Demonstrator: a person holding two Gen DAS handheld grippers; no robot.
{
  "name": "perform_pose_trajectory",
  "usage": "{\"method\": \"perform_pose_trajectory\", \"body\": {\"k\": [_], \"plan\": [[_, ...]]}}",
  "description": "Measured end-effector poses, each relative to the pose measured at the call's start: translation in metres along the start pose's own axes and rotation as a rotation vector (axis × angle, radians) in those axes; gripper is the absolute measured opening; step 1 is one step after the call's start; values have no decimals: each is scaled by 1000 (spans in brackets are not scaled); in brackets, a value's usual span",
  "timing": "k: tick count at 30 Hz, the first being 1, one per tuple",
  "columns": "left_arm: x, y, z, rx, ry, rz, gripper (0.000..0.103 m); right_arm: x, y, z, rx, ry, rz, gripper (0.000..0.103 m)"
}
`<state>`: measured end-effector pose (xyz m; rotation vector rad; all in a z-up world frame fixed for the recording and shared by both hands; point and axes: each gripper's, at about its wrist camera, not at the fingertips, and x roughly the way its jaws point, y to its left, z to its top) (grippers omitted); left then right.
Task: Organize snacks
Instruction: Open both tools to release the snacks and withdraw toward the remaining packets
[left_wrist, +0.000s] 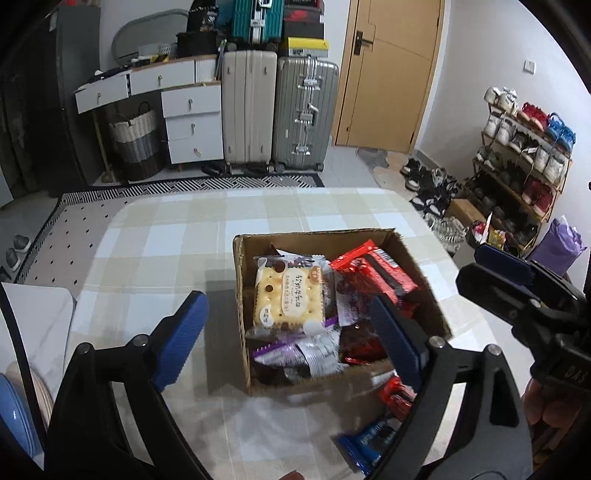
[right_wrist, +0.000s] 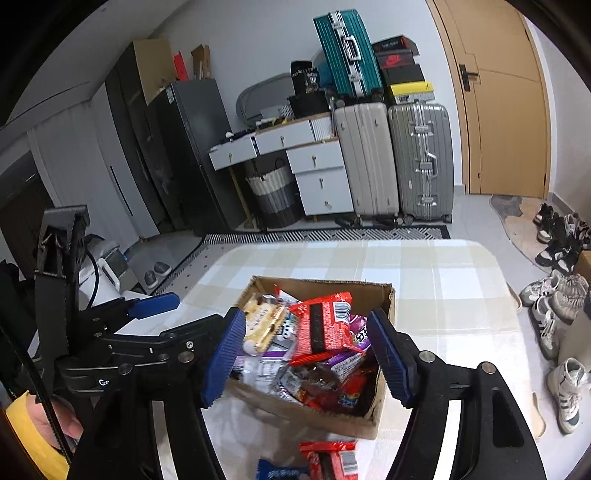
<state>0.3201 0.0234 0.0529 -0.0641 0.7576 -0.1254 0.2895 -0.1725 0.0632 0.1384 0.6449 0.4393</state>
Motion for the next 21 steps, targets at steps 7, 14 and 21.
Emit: {"method": "perform_pose_trajectory", "body": {"k": [7,14,21], "plan": [[-74,-13,-18,10,-50,12,93,-53,21,-8,-12,-43,4,75],[-155,-27,-38,7,-129,10,102,-114,40,-30,-19,-96,-8,82],[-222,-46,-75,13,-166,17,102,-166,57,-73,11,-109,-7,82]]}}
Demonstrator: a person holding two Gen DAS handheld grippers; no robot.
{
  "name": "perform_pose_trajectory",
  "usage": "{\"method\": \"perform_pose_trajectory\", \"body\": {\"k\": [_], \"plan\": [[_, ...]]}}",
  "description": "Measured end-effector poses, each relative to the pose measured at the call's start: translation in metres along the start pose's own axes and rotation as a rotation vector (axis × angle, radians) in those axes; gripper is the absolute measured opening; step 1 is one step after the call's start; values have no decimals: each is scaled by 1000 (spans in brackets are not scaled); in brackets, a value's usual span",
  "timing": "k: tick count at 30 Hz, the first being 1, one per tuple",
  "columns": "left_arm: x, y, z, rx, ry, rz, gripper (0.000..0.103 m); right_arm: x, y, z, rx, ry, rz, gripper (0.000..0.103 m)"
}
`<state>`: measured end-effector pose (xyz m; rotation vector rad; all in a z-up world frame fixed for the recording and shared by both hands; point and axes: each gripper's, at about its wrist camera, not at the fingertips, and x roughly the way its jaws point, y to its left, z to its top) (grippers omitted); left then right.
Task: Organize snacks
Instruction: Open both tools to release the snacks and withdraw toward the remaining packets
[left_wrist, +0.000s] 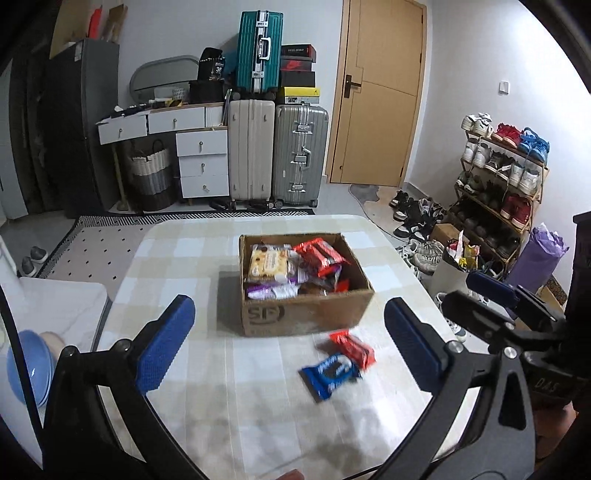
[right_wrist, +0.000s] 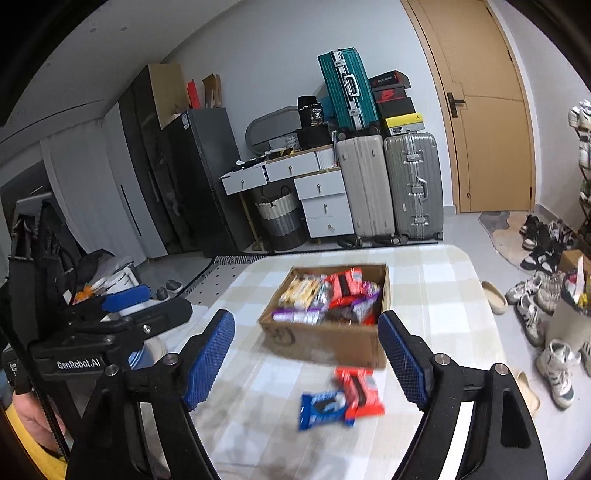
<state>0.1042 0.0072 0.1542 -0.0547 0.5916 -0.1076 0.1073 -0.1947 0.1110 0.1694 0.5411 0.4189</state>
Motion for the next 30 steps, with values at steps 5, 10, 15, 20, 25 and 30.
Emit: {"method": "perform_pose_trajectory", "body": {"k": [5,10,15,20,25,30], "plan": [[-40,-4,-41,-22,-1,5,102,-29,7,-38,15,7,-16,82],[-69,-8,-84,-21,-15,16,102,-52,18,-77,-16,5,-26,90],[-90,-7,-121,-36,-21,12,102,-65,22,-108,-26,1,-22,92],[-91,-2,-145,-38,-16,17,102,-61,23,-136,-32,35,-32,92],[-66,7,-157,-37,27,13,102,-48,14,-153,-9,57,-45,92],[-33,18,-167,-53,71,8,102,-31,3,-155,-6,87,-61,92]]}}
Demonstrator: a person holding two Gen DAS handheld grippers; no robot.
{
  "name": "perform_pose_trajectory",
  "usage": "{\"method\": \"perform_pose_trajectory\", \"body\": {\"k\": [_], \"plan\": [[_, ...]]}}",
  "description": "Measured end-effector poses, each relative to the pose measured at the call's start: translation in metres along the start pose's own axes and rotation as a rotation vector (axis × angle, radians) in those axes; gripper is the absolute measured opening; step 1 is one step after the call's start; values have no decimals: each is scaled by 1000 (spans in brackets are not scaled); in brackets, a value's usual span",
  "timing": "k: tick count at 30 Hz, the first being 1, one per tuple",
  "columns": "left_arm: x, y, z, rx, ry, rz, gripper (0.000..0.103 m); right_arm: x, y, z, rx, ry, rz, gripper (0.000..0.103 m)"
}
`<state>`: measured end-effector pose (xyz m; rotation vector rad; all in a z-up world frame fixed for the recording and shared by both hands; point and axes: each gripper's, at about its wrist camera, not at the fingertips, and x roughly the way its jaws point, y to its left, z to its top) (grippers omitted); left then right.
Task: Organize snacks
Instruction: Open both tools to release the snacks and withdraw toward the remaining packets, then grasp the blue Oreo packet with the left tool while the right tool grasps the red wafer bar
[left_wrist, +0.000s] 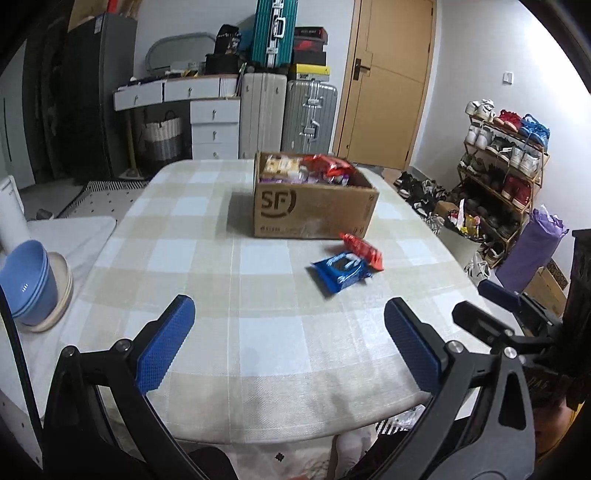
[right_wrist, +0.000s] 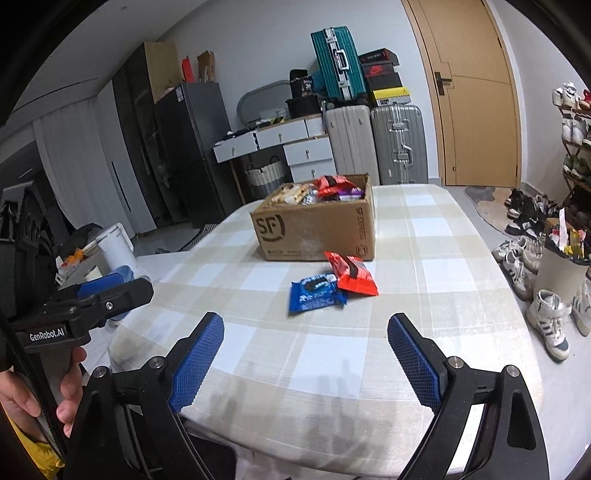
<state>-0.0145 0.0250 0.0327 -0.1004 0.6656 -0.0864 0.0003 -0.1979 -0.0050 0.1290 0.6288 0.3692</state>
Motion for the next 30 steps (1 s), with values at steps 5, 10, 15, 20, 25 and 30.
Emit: {"method": "perform_pose_trajectory", "body": {"k": [5,10,15,20,25,30], "plan": [[43,6,-3,-13,80,0,102,25,-14,2,26,52,-27,92],[78,0,7,-4,130,-13,102,49,-30,17,57,69,-45,92],[115,-15,25,57,155,-19,102,79,-46,35,75,81,-45,92],[161,-32,45,159,185,-6,102,113,-62,48,110,119,-32,92],[209,-34,57,181,226,-61,102,149,-73,63,105,157,-2,92],[253,-42,59,227,271,-108,102,185,-79,71,89,214,28,92]]}}
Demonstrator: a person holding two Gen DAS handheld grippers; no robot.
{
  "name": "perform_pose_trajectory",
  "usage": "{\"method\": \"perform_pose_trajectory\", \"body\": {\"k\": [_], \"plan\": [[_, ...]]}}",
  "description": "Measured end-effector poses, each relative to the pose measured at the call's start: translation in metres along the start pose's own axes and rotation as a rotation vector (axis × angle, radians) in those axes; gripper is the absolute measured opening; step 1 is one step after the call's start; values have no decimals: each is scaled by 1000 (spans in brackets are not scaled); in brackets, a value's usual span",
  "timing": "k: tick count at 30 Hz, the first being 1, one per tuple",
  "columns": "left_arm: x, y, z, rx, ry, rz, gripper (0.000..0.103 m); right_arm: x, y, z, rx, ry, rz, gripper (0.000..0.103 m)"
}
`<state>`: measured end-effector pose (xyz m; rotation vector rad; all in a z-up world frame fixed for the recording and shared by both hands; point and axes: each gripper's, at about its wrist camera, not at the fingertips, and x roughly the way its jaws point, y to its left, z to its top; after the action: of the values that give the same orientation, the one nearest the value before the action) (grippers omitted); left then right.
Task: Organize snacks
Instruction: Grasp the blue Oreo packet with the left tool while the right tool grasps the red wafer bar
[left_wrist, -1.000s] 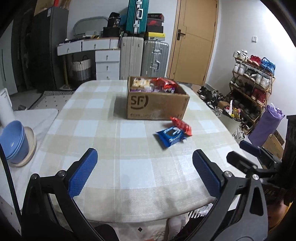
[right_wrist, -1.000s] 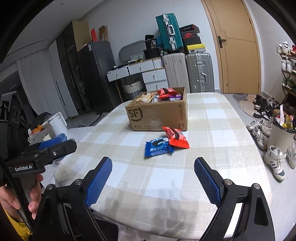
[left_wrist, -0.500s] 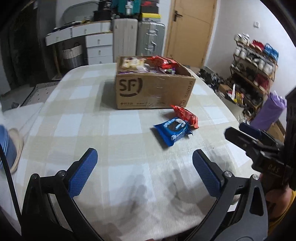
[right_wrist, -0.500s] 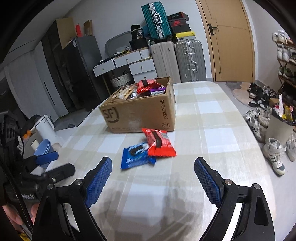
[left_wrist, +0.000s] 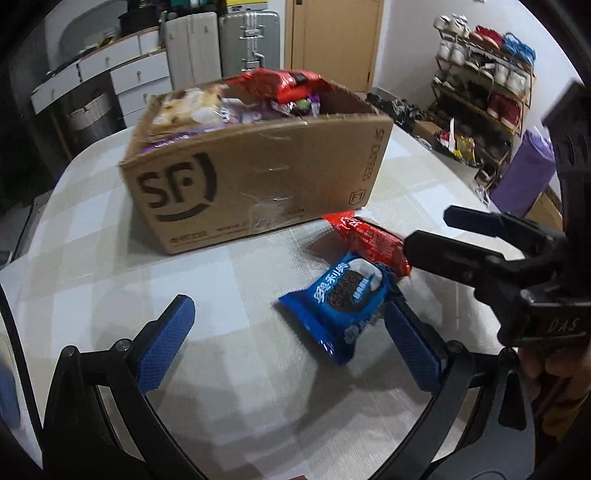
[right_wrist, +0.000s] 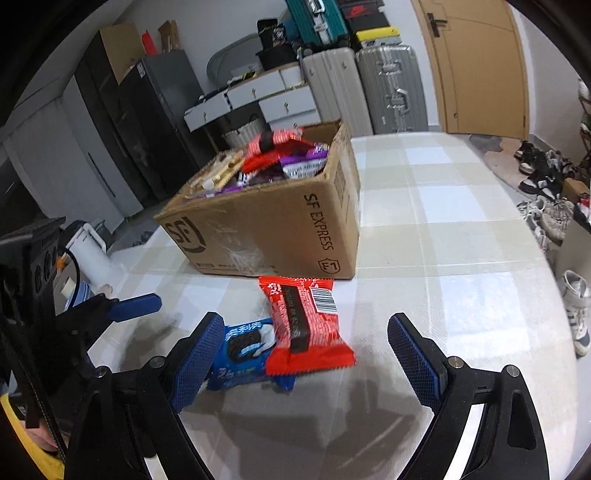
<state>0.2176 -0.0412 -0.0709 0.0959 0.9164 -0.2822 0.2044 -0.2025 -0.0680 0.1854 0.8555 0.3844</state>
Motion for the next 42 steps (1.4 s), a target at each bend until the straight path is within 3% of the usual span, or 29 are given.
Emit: {"method": "perform_pose_trajectory", "body": {"k": [8,10,12,17,19,26,29,37,42], "plan": [[49,7,20,-5,23,-88,102,33,-6,11,-3,79,10,91],[59,5,24,4,33,-119,102,39,-8,13,-3,94,10,87],[65,2,25,22,37,-120,102,45,-13,13,15,114,24,80],[86,-8,34,63,58,-138,101,45,-19,11,50,123,49,80],[91,-9,39,55,59,-159,96,41,-18,11,43,109,48,80],[96,-20,43,84,73,-229,49,32,-22,10,56,93,53,80],[92,-29,41,128,63,-207,41,33,-23,9,58,95,51,80],[78,-33,32,153,74,-182,41,39,-18,7,49,120,58,80],[74,-24,30,126,78,-155,41,48,-4,4,-17,141,14,80]]}}
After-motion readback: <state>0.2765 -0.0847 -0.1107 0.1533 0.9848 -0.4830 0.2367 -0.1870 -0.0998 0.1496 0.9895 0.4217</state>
